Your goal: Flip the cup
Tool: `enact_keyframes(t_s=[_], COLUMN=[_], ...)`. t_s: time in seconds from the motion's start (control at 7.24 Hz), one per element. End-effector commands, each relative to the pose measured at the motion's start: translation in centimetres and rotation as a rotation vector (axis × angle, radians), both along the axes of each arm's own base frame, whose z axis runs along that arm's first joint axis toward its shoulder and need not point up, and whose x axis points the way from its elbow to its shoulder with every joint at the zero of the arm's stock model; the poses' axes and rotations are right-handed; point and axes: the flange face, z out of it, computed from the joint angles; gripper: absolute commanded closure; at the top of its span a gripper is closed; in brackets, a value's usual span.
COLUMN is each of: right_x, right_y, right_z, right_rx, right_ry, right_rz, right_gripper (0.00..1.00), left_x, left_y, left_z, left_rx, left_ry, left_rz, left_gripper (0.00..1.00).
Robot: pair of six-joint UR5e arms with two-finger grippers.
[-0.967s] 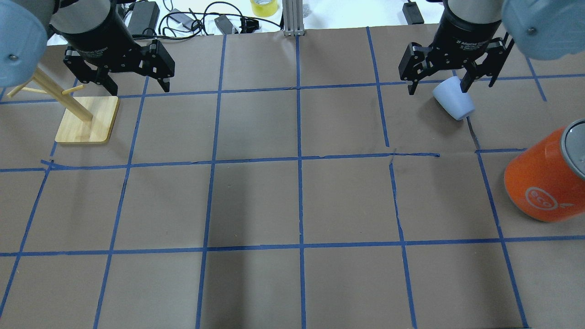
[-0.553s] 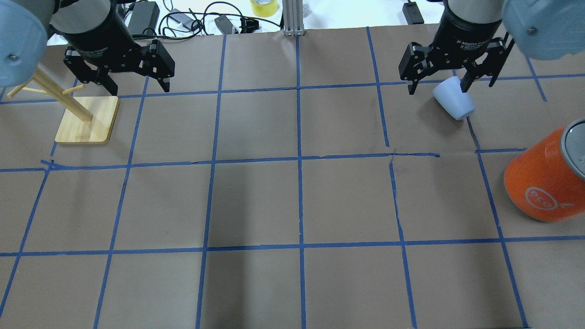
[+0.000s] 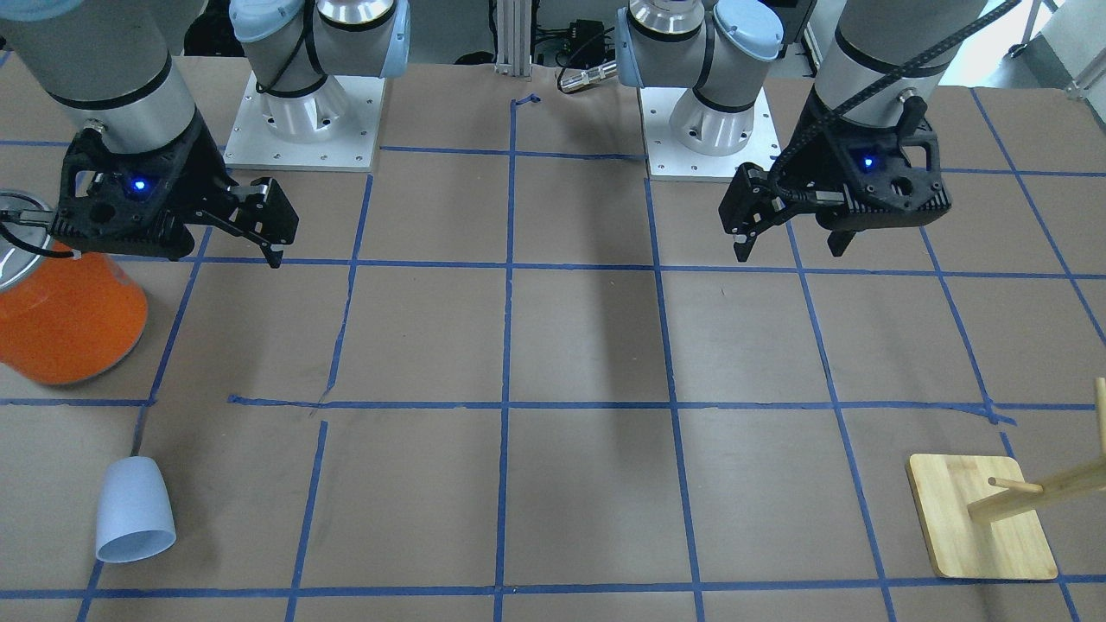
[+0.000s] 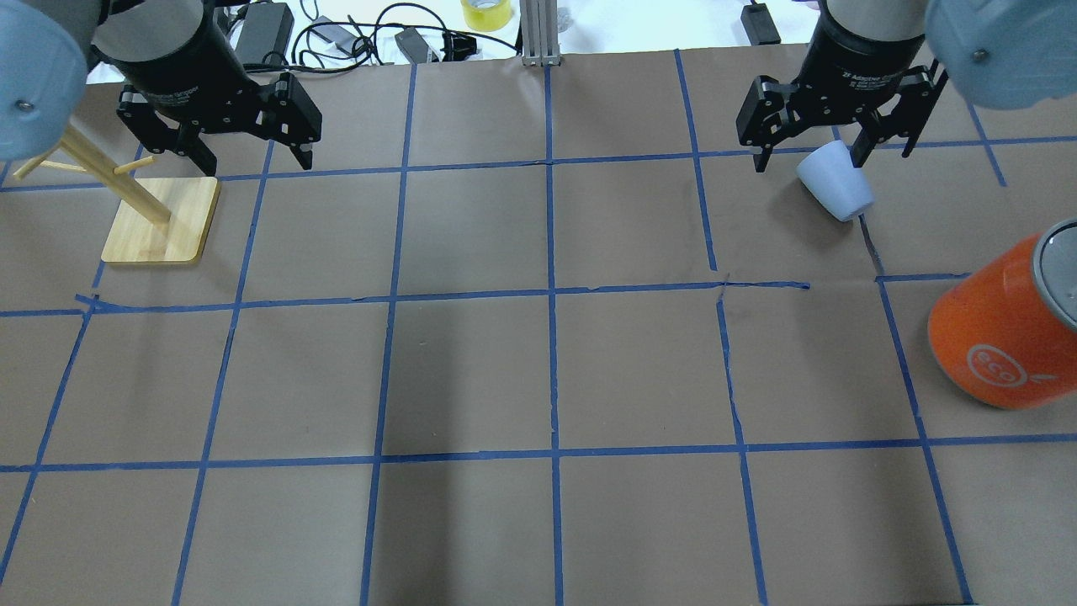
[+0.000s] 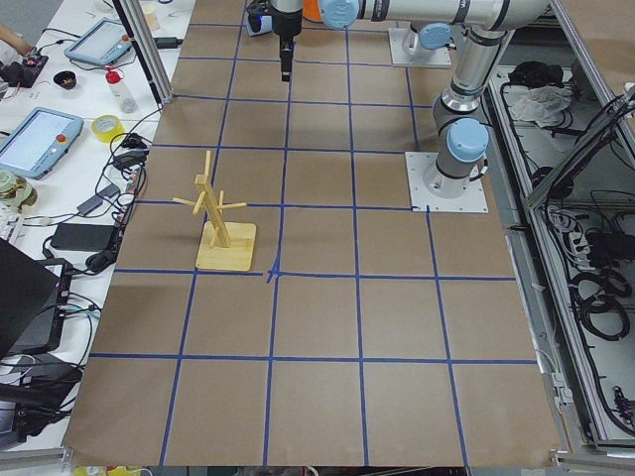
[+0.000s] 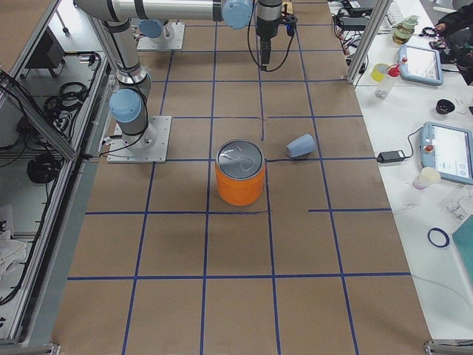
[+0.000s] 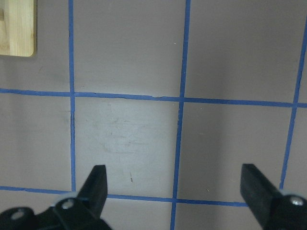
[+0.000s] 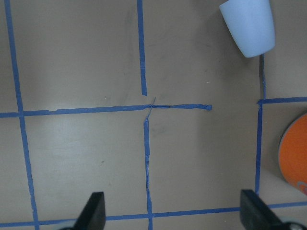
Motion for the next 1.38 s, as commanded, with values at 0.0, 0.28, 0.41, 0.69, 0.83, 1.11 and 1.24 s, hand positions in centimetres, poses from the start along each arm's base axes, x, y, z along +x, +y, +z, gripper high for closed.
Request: enact_keyframes(t_s=[0.0,0.28,0.41,0.69,0.83,1.11,1.24], right_x=[-1.0,-5.0,-7.9,-11.4,-12.0,-13.0,-13.1], right_y=[-0.3,-1.0,-2.2,-5.9,-7.8,-11.1,-11.7], right_z=[-0.5,0.2,-0.8,-3.2,-5.6,-11.6,-13.9], right_rx=[0.012,-0.001,-0.019,-0.09,-0.1,-0.109,-0.123], right_ry=[0.01,0.057,0.063,0.085,0.091,0.096,0.101], right_rz=[-0.007,0.046,0.095,0.158,0.164,0.169,0.179], right_gripper=[0.0,0.0,0.0,0.0,0.0,0.0,0.0], left_x=[0.0,0.0,0.0,0.0,0.0,0.0,0.0], left_y=[0.0,0.0,0.0,0.0,0.0,0.0,0.0], left_z=[0.0,0.1,0.2,0.2,0.2,0.2,0.2], left_rx=[-0.001,-0.002,-0.004,-0.004,-0.004,-0.004,-0.004], left_ry=[-0.001,0.001,-0.001,-0.001,-0.001,-0.001,-0.001], left_rz=[0.0,-0.001,-0.002,0.0,-0.002,-0.002,-0.002], left_gripper=[0.0,0.0,0.0,0.0,0.0,0.0,0.0])
